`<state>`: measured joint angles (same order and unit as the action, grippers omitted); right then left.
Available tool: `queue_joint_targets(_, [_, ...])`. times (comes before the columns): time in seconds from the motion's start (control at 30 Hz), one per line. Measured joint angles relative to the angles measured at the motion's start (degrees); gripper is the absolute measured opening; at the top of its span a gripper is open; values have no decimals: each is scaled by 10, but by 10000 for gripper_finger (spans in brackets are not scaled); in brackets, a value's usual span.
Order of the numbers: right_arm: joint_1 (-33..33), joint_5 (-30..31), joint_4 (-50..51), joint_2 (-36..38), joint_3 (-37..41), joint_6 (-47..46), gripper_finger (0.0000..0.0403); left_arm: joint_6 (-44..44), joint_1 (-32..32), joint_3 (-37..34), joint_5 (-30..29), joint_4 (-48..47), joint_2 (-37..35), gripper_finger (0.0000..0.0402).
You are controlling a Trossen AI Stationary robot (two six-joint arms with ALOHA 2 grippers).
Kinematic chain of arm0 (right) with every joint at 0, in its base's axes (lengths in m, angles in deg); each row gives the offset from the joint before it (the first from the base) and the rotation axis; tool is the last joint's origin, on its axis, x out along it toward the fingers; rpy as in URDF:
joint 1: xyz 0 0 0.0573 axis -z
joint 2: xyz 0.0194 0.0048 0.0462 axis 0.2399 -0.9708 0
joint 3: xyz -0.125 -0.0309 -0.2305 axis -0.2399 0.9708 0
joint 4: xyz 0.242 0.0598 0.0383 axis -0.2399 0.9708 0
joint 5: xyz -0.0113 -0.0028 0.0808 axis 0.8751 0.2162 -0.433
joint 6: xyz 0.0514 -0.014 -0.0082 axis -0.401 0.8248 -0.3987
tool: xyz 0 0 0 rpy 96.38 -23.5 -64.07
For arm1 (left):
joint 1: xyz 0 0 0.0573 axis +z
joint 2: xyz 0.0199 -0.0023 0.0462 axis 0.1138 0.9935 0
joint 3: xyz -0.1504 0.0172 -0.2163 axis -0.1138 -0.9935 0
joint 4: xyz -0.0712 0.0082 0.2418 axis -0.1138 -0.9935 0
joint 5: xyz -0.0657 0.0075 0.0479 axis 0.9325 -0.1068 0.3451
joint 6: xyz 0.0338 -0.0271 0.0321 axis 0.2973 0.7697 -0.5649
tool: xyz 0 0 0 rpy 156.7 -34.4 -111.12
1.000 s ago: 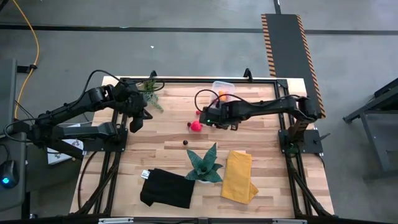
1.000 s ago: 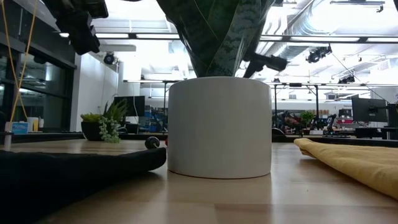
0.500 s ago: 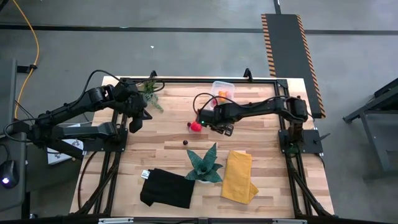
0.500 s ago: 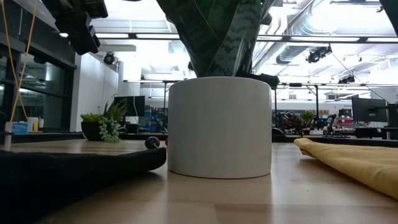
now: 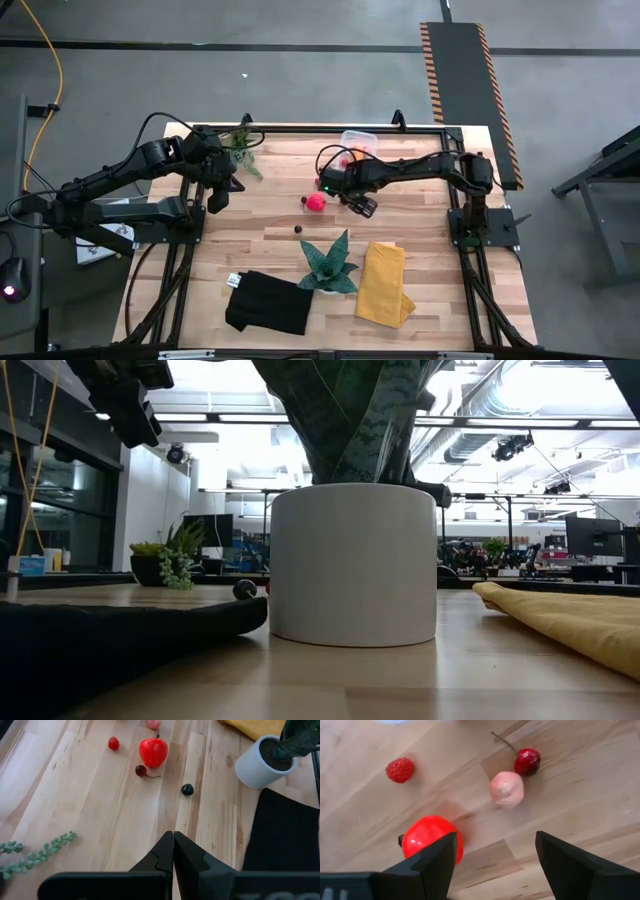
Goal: Pick and placing Produce into tupperware
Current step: Put the apricot into the transparent container
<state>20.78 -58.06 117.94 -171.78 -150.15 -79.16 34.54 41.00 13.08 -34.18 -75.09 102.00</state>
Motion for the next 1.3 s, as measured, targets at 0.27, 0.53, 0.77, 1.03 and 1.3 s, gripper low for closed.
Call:
queue_joint_targets(0.27, [14,-8,0,0,0,-33,261,0,0,0,0,0,0,1])
queue_joint_targets(0.53, [25,-26,-9,-16,0,-35,261,0,0,0,0,0,0,1])
queue_joint_targets(0.77, [25,-27,-2,-30,0,-40,261,0,0,0,0,0,0,1])
queue_joint_targets(1.03, [25,-21,-8,-43,0,-46,261,-2,0,0,0,1,0,1])
queue_joint_targets(1.3, [25,-6,5,-44,0,-48,261,-3,0,0,0,1,0,1])
